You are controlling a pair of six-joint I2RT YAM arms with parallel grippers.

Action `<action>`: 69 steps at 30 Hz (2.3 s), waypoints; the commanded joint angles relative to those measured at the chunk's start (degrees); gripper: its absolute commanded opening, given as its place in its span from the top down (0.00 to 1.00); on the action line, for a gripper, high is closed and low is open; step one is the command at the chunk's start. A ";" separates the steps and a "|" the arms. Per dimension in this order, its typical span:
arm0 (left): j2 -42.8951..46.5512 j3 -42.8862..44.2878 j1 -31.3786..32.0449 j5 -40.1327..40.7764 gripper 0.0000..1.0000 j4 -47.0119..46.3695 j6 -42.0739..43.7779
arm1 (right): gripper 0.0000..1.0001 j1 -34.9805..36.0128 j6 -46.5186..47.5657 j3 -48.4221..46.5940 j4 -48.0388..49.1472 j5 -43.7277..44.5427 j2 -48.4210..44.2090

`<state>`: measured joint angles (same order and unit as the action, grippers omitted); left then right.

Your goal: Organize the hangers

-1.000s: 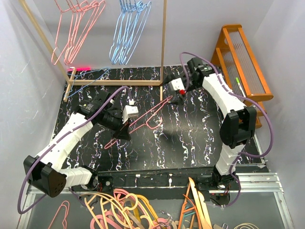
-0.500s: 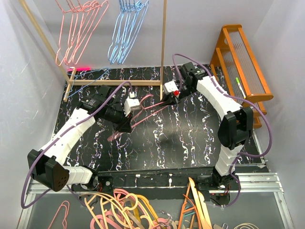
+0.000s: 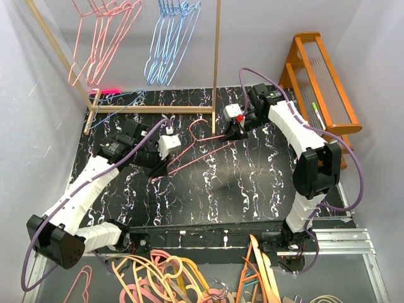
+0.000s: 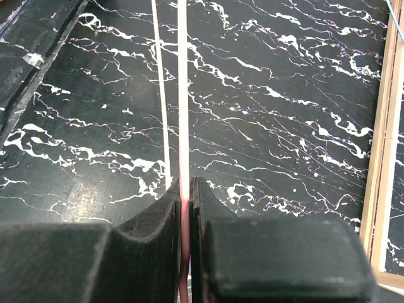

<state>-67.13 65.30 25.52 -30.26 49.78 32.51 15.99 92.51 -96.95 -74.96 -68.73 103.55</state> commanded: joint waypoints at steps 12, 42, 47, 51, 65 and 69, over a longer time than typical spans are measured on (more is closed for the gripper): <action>0.74 -6.40 -5.39 -1.04 1.00 -0.72 2.68 | 0.92 -0.41 -5.49 -3.89 -0.02 -2.93 -2.40; 8.27 -0.46 -27.49 24.14 1.00 11.25 -13.49 | 0.02 -4.48 -85.71 7.54 80.12 -3.27 -5.17; -0.09 10.27 -35.23 18.15 1.00 10.76 -18.59 | 0.02 -5.60 -85.50 11.08 80.27 -3.56 -7.31; -5.19 19.89 -35.29 17.41 1.00 9.68 -17.34 | 0.02 -5.63 -85.00 14.22 80.58 -3.12 -8.93; -20.51 50.32 -31.04 15.81 1.00 12.12 -14.99 | 0.02 -5.37 -85.32 20.00 80.68 -1.20 -11.61; -24.91 58.28 -30.84 17.28 1.00 8.02 -15.16 | 0.02 -4.92 -84.82 20.16 79.43 0.66 -11.86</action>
<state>-89.65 117.05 -5.52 -13.04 61.12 17.17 10.55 7.40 -76.90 3.29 -70.22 94.56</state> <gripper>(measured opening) 0.024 0.982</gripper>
